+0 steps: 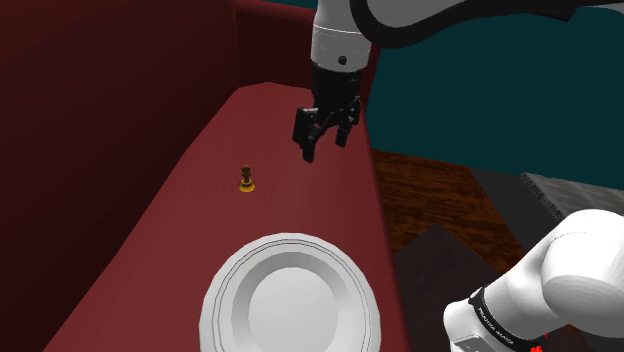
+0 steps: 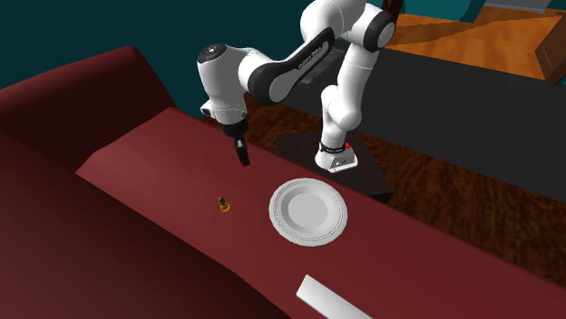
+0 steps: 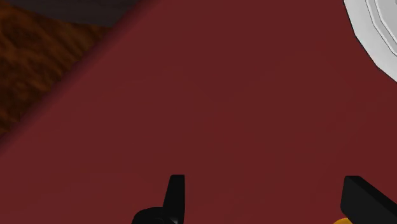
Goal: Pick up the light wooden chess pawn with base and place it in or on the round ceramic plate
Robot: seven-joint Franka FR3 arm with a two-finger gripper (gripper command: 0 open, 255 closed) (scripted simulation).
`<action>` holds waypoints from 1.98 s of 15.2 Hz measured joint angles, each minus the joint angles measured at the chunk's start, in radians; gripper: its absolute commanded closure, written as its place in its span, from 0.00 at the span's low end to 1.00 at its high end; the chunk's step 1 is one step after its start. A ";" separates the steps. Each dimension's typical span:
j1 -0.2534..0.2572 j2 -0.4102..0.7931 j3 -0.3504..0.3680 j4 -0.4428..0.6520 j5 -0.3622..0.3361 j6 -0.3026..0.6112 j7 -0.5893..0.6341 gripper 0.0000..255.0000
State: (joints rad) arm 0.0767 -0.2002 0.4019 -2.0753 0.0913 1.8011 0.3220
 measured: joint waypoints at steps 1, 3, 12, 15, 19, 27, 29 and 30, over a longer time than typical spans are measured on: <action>0.003 0.034 0.013 0.025 -0.011 0.012 0.022 0.00; 0.010 0.094 0.033 0.076 -0.035 0.025 0.059 0.00; 0.089 0.406 0.095 0.357 -0.190 0.051 0.245 0.00; 0.094 0.422 0.095 0.338 -0.199 0.084 0.255 0.00; 0.095 0.431 0.093 0.308 -0.204 0.122 0.259 0.00; 0.093 0.429 0.093 0.300 -0.204 0.129 0.258 1.00; 0.093 0.429 0.093 0.301 -0.204 0.129 0.258 1.00; 0.093 0.429 0.093 0.301 -0.204 0.129 0.258 1.00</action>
State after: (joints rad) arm 0.1700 0.2290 0.4945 -1.7747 -0.1128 1.9302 0.5803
